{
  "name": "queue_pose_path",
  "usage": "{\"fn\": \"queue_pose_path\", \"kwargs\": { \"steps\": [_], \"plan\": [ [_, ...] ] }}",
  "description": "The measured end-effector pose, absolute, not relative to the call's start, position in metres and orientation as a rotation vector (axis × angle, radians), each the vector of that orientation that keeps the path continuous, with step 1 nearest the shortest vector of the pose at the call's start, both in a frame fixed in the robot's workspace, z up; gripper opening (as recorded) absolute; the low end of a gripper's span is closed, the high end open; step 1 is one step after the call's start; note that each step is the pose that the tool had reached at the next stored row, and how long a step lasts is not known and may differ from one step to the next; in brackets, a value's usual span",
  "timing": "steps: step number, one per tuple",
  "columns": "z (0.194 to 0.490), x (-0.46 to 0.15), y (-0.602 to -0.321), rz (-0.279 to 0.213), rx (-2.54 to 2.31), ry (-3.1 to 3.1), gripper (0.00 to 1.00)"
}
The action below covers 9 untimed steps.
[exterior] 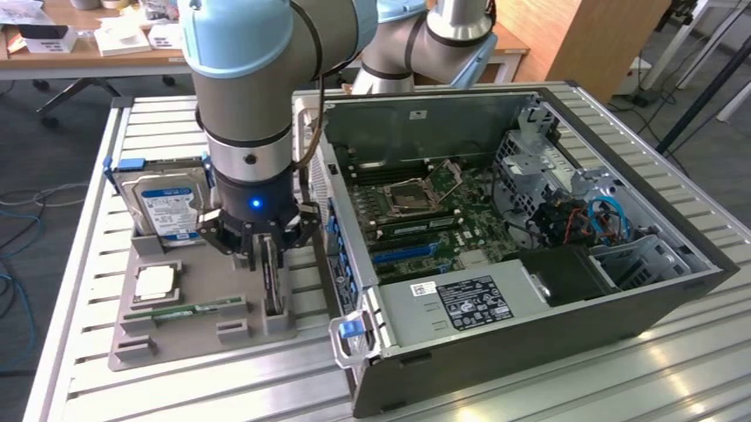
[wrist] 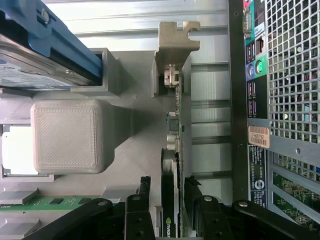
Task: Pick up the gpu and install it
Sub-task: 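Pick up the gpu and move the gpu toward the slot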
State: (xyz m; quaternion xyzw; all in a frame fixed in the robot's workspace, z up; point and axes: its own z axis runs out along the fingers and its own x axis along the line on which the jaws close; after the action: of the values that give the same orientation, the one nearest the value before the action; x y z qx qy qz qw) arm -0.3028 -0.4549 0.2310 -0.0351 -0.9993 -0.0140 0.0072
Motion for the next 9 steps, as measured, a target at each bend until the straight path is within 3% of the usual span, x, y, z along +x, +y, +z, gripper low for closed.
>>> {"fn": "queue_pose_path", "kwargs": {
  "steps": [9],
  "plan": [
    [0.2309, -0.3017, -0.4549, -0.044, -0.110, -3.125, 0.40]
  ]
}}
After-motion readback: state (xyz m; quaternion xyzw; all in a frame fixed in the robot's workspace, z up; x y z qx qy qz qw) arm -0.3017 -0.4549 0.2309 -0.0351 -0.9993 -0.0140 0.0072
